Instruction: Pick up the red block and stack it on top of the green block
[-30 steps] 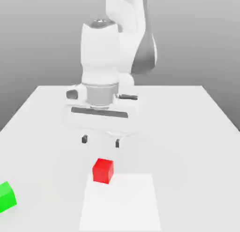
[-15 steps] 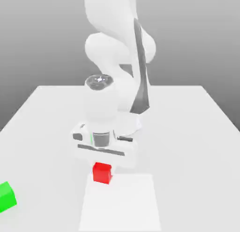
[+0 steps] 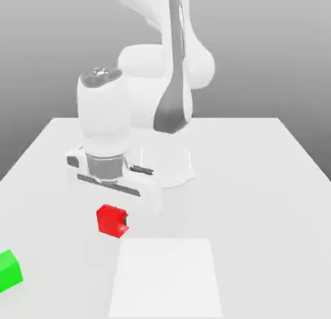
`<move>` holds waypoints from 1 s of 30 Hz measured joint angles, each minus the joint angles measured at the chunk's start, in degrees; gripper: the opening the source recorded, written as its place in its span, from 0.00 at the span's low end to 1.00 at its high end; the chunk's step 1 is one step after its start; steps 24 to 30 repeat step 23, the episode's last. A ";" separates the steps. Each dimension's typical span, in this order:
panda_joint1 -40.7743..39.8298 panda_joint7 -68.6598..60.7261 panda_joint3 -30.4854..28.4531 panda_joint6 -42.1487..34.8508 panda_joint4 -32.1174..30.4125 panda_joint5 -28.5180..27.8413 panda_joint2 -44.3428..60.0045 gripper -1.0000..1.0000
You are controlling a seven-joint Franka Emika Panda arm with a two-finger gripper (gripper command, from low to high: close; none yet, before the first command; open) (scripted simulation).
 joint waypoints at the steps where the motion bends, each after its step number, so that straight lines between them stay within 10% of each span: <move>1: -1.20 0.57 -0.40 -0.94 2.07 0.31 1.16 0.00; 14: -10.87 4.78 -5.28 -3.27 22.30 4.94 19.38 0.00; 15: -11.20 4.44 -4.90 -2.13 22.42 5.44 20.67 1.00; 30: -10.95 4.96 -5.30 -3.54 22.38 4.73 19.21 1.00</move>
